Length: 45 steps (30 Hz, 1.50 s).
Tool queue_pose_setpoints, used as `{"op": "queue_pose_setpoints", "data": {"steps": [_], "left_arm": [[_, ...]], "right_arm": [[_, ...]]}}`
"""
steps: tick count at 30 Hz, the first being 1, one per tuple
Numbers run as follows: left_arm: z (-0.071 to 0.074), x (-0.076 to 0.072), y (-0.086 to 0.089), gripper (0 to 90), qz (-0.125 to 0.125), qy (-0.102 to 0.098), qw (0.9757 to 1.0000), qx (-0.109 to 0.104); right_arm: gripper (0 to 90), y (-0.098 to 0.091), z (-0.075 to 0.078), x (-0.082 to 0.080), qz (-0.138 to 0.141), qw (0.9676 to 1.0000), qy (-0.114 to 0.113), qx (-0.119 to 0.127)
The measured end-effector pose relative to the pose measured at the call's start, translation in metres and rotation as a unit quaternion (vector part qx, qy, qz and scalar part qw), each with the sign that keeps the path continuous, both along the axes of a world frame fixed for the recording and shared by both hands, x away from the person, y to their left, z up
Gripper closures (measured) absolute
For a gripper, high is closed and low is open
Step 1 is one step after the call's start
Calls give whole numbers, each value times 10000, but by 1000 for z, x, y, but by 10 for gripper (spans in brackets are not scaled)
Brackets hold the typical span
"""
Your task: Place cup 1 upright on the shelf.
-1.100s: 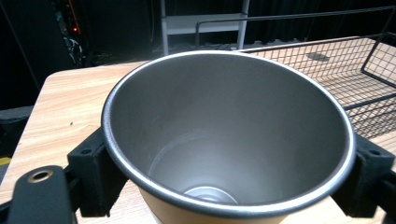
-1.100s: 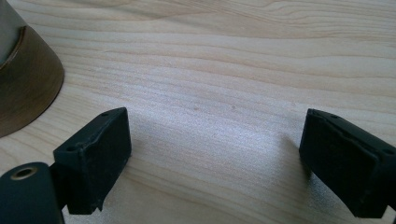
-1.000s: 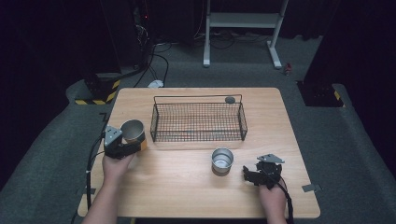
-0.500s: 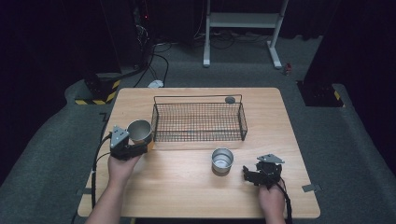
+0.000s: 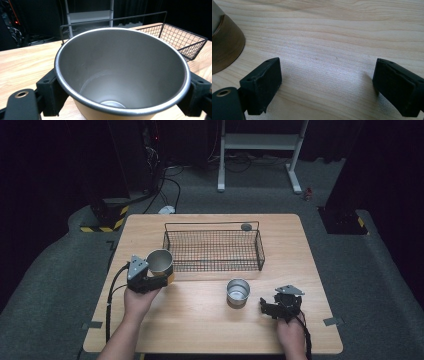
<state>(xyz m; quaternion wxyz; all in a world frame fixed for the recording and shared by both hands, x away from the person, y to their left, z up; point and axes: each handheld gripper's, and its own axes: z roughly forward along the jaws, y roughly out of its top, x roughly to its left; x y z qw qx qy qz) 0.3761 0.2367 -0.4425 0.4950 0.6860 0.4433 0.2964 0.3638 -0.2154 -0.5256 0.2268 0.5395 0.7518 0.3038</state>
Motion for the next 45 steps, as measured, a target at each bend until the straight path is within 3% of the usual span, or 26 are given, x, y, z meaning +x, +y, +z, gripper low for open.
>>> {"op": "queue_pose_setpoints", "data": {"steps": [10,19,22,28,30,45], "left_arm": [[6,0,-9,142,-2,105,9998,-147],[8,-1,-17,142,101,165,9997,-117],[11,-3,-25,142,145,121,9998,79],[17,-1,-38,142,103,152,9998,74],[21,1,-42,142,75,172,9998,-24],[33,17,-60,142,-61,150,9998,-131]], "right_arm": [[84,0,0,0,1,10000,0,-3],[83,0,0,0,2,10000,-2,-5],[84,0,0,0,2,10000,0,-5],[84,0,0,0,1,10000,0,-3],[84,0,0,-1,-27,10000,18,-1],[82,0,0,-1,28,10000,25,-4]]}}
